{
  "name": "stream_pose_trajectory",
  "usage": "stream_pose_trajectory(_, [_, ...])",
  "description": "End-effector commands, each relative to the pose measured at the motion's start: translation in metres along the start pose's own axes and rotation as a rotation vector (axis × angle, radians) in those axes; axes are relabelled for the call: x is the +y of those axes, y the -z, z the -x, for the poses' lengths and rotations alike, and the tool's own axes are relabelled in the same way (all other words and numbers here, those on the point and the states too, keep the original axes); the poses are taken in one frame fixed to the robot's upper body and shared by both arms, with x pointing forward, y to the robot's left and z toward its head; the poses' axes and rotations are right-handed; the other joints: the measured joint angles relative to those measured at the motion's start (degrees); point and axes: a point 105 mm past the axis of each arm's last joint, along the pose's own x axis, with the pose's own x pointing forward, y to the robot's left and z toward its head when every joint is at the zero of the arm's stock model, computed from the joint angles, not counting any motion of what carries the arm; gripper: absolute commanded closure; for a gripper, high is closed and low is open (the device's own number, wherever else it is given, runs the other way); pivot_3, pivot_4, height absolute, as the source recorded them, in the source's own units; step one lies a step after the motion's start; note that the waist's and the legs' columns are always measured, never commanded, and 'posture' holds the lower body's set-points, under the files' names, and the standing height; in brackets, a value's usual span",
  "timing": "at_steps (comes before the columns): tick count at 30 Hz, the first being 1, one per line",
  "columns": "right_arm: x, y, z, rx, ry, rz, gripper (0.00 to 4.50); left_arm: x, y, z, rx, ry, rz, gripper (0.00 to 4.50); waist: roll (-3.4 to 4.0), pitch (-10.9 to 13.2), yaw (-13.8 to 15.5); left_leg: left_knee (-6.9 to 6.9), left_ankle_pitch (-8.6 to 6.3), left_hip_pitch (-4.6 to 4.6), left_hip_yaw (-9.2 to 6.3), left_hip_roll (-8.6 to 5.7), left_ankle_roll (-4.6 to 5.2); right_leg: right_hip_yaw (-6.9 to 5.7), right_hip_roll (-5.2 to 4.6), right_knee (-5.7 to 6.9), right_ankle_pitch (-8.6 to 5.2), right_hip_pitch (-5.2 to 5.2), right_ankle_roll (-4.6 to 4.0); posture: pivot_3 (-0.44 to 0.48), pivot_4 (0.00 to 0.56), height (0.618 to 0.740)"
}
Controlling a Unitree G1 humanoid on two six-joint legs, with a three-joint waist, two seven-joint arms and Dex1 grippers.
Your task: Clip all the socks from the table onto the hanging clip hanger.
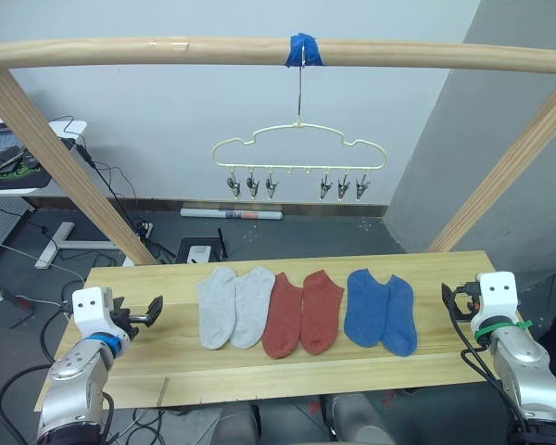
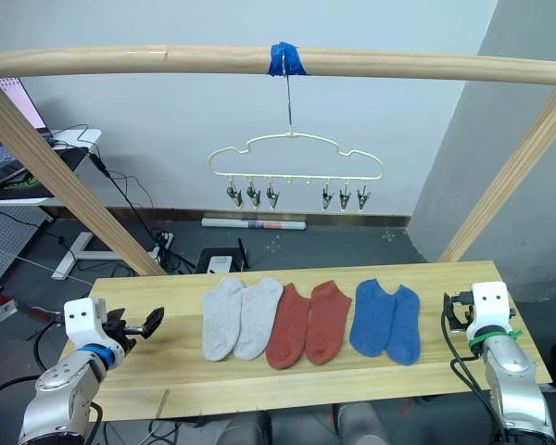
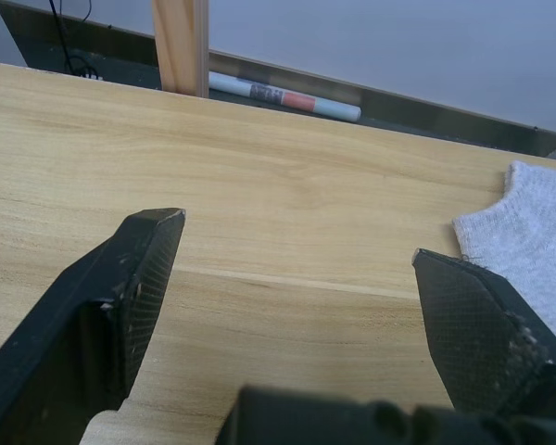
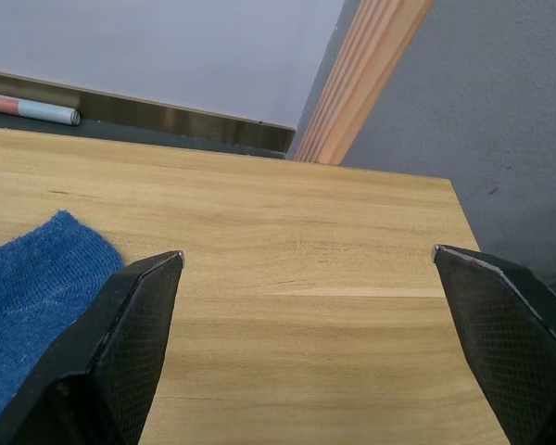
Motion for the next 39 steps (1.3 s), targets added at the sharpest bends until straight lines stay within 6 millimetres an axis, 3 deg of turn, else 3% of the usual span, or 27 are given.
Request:
stream_pose_trajectory(1, [-0.029, -0.007, 0.002, -0.024, 0.028, -0.012, 0.00, -0.007, -0.016, 0.001, -0.070, -0.010, -0.060, 0.07, 0.00, 0.1, 0.0, 0.00, 0.00, 0.00, 0.00, 0.00, 0.00, 0.00, 0.00, 0.00, 0.00, 0.00, 0.00, -0.102, 0.168, 0.740])
stream_pose_trajectory(4, [-0.043, -0.005, 0.005, -0.015, 0.018, -0.022, 0.00, -0.015, -0.026, 0.002, -0.119, 0.004, -0.076, 0.07, 0.03, 0.2, 0.2, 0.01, 0.00, 0.00, 0.17, -0.08, 0.00, 0.19, -0.07, -0.03, 0.00, 0.02, 0.02, -0.107, 0.161, 0.740])
stream_pose_trajectory(10, [-0.039, 0.002, 0.010, -0.012, 0.000, -0.034, 0.00, -0.016, -0.028, 0.001, -0.126, 0.022, -0.066, 0.07, -0.16, 0.2, -0.4, -0.04, 0.00, 0.12, 0.25, 0.00, 0.00, 0.30, 0.05, 0.04, -0.03, 0.01, 0.07, -0.138, 0.136, 0.740])
stream_pose_trajectory(15, [-0.040, 0.008, 0.016, -0.002, 0.032, -0.048, 0.00, -0.008, -0.028, 0.001, -0.124, -0.014, -0.061, 0.07, -0.20, 0.2, -1.4, -0.04, 0.00, 0.15, 0.48, -0.05, 0.00, 0.58, 0.04, 0.02, -0.01, 0.01, 0.12, -0.136, 0.152, 0.740])
stream_pose_trajectory(19, [-0.019, 0.005, 0.020, -0.020, -0.018, -0.060, 0.00, 0.001, -0.034, 0.007, -0.144, 0.014, -0.043, 0.07, -0.19, 0.2, -1.7, -0.05, 0.00, 0.17, 0.51, -0.03, 0.00, 0.61, 0.06, 0.05, 0.00, -0.03, 0.12, -0.143, 0.152, 0.740])
stream_pose_trajectory(31, [0.020, -0.018, 0.013, -0.095, -0.151, -0.021, 0.00, 0.029, -0.013, 0.023, -0.101, -0.152, 0.005, 0.07, -0.25, 0.2, -2.0, -0.05, 0.00, 0.23, 0.68, -0.04, 0.00, 0.76, 0.06, 0.08, 0.00, -0.08, 0.13, -0.122, 0.133, 0.740])
stream_pose_trajectory(33, [0.028, -0.024, 0.013, -0.107, -0.179, -0.021, 0.00, 0.022, -0.015, 0.027, -0.091, -0.085, -0.004, 0.07, -0.26, 0.2, -1.9, -0.05, 0.00, 0.22, 0.69, -0.04, 0.00, 0.76, 0.05, 0.07, 0.01, -0.07, 0.14, -0.114, 0.134, 0.740])
stream_pose_trajectory(37, [0.042, -0.036, 0.015, -0.133, -0.241, -0.030, 0.00, 0.014, -0.042, 0.037, -0.216, -0.008, -0.050, 0.07, -0.30, 0.2, -1.6, -0.05, -0.01, 0.06, 0.70, -0.03, -0.01, 0.77, 0.05, 0.08, 0.01, -0.24, 0.15, -0.117, 0.136, 0.740])
stream_pose_trajectory(39, [0.076, -0.069, 0.025, -0.205, -0.460, -0.055, 0.00, 0.002, -0.063, 0.041, -0.268, 0.051, -0.058, 0.07, -0.33, 0.1, -1.5, -0.05, 0.00, 0.05, 0.69, -0.03, 0.00, 0.76, 0.05, 0.13, 0.02, -0.26, 0.15, -0.128, 0.131, 0.740])
